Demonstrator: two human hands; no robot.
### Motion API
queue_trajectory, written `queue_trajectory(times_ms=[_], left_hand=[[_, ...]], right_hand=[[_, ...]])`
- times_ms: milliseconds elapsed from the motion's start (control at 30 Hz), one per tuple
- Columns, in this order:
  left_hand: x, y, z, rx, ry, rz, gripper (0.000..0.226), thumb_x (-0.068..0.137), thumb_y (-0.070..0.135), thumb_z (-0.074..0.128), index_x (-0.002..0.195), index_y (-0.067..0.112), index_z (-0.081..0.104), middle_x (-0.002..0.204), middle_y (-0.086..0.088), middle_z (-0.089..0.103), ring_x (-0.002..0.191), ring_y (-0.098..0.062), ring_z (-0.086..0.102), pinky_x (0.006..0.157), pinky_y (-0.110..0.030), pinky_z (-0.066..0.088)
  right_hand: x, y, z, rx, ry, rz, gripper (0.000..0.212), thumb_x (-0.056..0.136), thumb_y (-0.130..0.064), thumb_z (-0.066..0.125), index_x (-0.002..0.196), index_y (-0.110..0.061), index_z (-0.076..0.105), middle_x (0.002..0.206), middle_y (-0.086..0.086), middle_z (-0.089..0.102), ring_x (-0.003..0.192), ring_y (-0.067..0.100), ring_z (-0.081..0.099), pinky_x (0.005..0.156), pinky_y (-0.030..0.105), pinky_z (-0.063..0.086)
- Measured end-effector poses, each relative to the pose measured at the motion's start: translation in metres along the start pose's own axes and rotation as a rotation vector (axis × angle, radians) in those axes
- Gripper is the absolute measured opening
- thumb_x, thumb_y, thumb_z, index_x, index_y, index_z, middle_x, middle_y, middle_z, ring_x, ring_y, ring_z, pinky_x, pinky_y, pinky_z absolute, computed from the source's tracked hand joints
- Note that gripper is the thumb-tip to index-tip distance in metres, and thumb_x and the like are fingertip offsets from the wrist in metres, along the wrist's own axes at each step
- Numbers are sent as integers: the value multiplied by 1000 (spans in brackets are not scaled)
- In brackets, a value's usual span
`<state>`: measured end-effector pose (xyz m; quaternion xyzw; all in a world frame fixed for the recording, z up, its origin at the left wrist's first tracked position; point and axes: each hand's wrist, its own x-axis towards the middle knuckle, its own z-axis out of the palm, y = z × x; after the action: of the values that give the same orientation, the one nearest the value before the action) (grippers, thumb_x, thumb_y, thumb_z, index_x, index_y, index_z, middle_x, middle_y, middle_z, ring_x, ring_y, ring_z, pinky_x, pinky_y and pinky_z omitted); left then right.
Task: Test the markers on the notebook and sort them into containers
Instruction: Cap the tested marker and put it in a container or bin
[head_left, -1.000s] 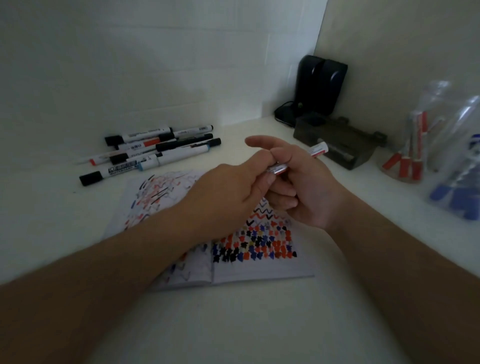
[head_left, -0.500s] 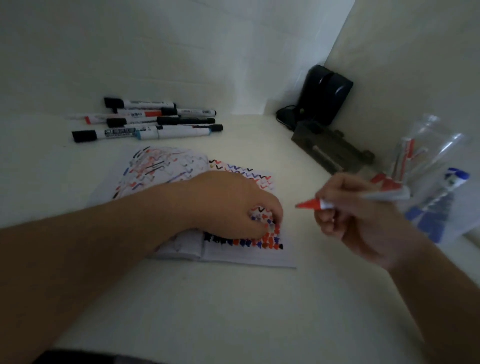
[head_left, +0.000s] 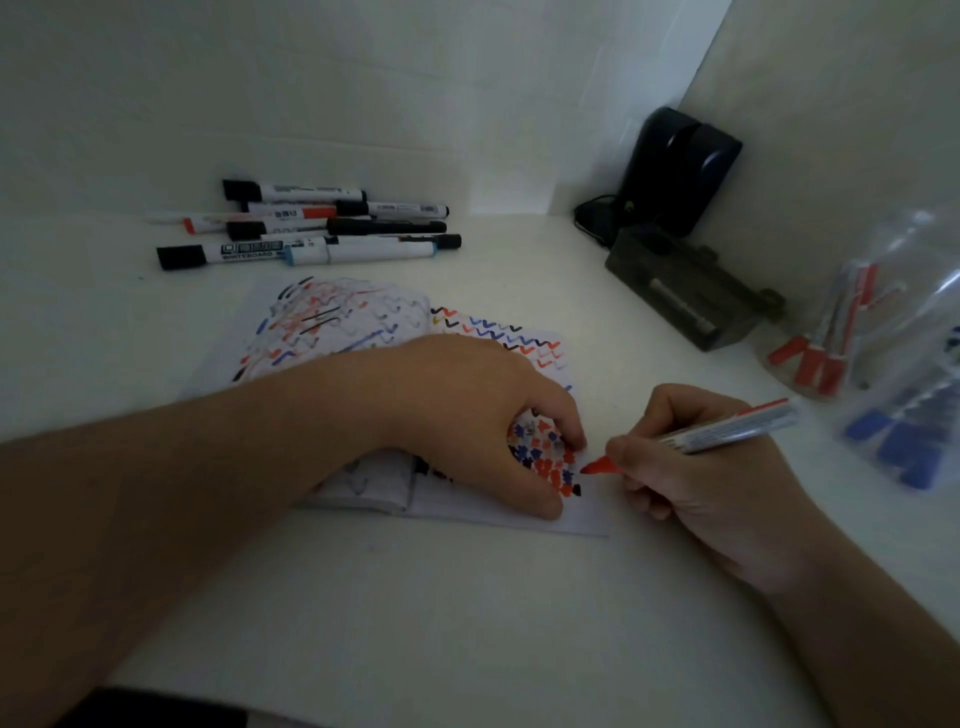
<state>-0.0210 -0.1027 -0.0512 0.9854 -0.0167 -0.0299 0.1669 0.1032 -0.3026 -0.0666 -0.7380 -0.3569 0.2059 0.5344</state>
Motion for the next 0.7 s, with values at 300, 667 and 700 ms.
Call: queue_trajectory(times_ms=[300, 667, 700], left_hand=[[2, -1, 2, 21, 8, 7, 64, 69, 88, 61, 127, 61, 51, 120, 27, 61, 109, 0, 57, 100, -34, 50], [-1, 2, -1, 21, -10, -8, 63, 71, 86, 62, 128, 61, 51, 124, 26, 60, 113, -2, 57, 102, -35, 48], [-1, 2, -1, 19, -11, -8, 63, 71, 86, 62, 128, 61, 51, 124, 26, 60, 113, -2, 57, 102, -35, 48]], right_hand=[[-3, -6, 6, -132, 14, -40, 34, 77, -9, 86, 65, 1, 55, 53, 14, 64, 44, 21, 56, 45, 32, 43], [-3, -5, 6, -108, 22, -53, 36, 74, -15, 84, 68, 5, 54, 53, 18, 62, 43, 23, 54, 46, 33, 43], [-3, -3, 5, -109, 20, -58, 35, 78, -11, 85, 69, 5, 55, 54, 17, 63, 43, 22, 55, 46, 32, 43]])
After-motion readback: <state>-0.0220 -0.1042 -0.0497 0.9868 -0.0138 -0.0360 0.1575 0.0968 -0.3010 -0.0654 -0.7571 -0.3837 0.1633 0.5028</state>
